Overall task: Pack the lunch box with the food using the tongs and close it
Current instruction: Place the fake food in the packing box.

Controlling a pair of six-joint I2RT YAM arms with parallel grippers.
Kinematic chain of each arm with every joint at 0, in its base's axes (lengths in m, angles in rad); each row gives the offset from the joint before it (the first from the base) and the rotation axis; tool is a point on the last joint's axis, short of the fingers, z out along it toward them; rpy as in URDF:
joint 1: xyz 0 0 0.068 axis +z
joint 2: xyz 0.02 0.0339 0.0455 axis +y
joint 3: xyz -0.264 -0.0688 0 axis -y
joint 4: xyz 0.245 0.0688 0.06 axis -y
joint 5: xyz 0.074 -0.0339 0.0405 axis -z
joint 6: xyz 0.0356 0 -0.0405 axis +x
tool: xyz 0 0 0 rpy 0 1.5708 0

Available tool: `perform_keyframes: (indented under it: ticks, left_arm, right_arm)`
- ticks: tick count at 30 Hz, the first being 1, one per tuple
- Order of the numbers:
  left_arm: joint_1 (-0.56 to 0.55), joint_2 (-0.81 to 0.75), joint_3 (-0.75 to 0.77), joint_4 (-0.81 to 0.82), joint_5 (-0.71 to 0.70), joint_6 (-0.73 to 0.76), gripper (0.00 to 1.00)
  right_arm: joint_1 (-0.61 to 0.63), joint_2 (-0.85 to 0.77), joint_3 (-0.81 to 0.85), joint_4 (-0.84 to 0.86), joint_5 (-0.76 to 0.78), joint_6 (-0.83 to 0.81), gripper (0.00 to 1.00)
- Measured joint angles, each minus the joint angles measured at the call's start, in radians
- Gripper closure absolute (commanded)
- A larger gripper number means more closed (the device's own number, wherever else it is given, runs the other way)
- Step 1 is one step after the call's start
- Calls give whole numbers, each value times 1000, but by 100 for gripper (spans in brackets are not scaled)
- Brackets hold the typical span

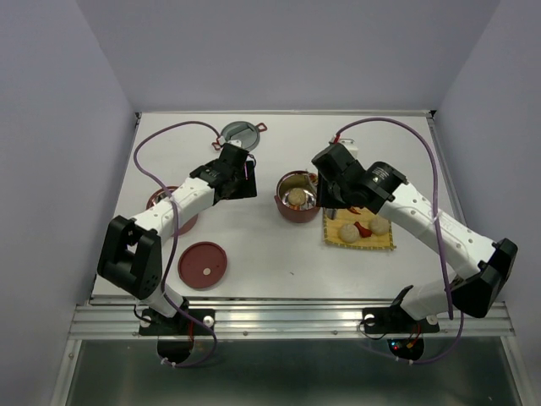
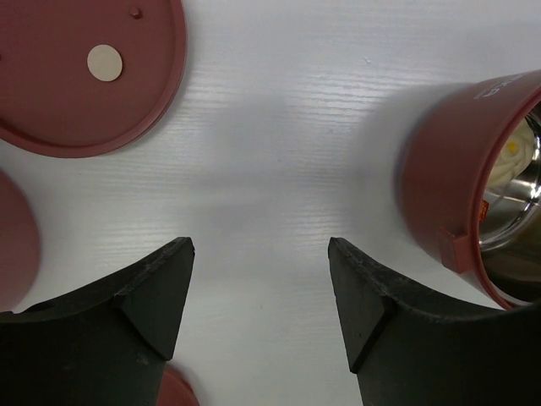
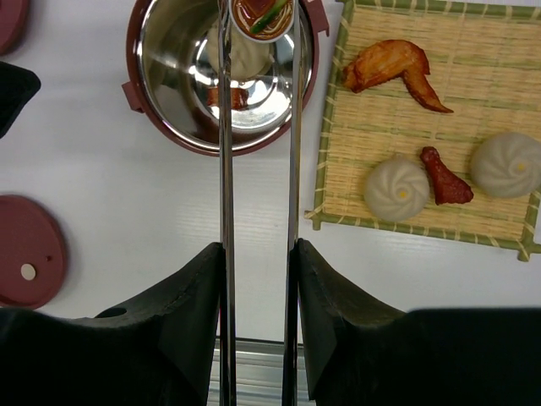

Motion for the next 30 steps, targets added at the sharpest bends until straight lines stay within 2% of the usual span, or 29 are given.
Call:
perform_keyframes:
  ticks: [9,16,21,30]
  left_arm:
    - [0,-5,0,-11,-7,0,24]
    - [0,-15,-2,-11,-10,0,24]
    - [0,-21,-8,-13,-10,0,24]
    - [0,-22,-15,-12,-10,-1,24]
  right_arm:
    - [18,29,-32,72,-44,-14,75]
    - [18,55,-78,88,-62,-16,57]
    - [18,57,-82,93,-67,-15,52]
    - [18,56,-82,105,-66,-13,52]
